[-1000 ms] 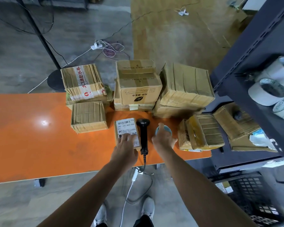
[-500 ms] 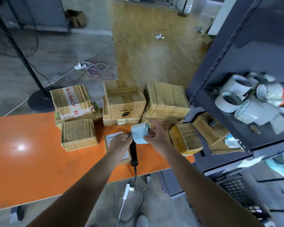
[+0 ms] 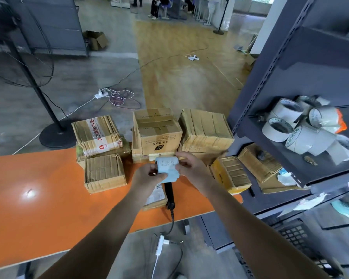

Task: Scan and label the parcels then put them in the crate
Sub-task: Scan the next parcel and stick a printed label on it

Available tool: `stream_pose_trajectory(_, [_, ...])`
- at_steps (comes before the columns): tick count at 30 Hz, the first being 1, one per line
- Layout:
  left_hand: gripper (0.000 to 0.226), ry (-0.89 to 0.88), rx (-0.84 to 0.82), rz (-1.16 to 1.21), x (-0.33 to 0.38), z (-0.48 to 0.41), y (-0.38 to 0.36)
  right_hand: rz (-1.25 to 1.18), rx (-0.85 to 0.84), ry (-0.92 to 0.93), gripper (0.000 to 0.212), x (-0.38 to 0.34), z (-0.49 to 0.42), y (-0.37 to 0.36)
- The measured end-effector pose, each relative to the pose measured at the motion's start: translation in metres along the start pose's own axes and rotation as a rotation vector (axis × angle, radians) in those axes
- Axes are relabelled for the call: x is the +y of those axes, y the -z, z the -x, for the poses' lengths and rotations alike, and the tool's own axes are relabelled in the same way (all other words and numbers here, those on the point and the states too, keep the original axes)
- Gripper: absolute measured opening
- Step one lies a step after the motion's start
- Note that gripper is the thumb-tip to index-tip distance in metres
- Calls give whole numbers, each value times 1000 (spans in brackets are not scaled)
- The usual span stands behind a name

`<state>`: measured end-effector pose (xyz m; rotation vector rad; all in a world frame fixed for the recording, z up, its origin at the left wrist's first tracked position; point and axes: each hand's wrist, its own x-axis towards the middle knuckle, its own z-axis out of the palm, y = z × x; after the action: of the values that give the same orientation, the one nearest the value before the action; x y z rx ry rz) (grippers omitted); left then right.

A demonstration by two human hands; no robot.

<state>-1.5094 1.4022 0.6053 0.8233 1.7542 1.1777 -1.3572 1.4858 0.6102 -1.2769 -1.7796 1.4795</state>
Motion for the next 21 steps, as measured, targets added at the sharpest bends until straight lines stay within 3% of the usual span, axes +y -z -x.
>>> stream_pose_trajectory(4, [18, -38, 8, -26, -4, 3, 5, -16, 23, 21, 24, 1, 0, -7])
stream_pose_trajectory(11, [16, -88, 6, -58, -16, 7, 12, 94, 24, 45, 30, -1, 4, -12])
stream_pose_trajectory(21, [19, -111, 24, -194, -17, 7, 6, 200, 93, 62, 10, 2, 5, -11])
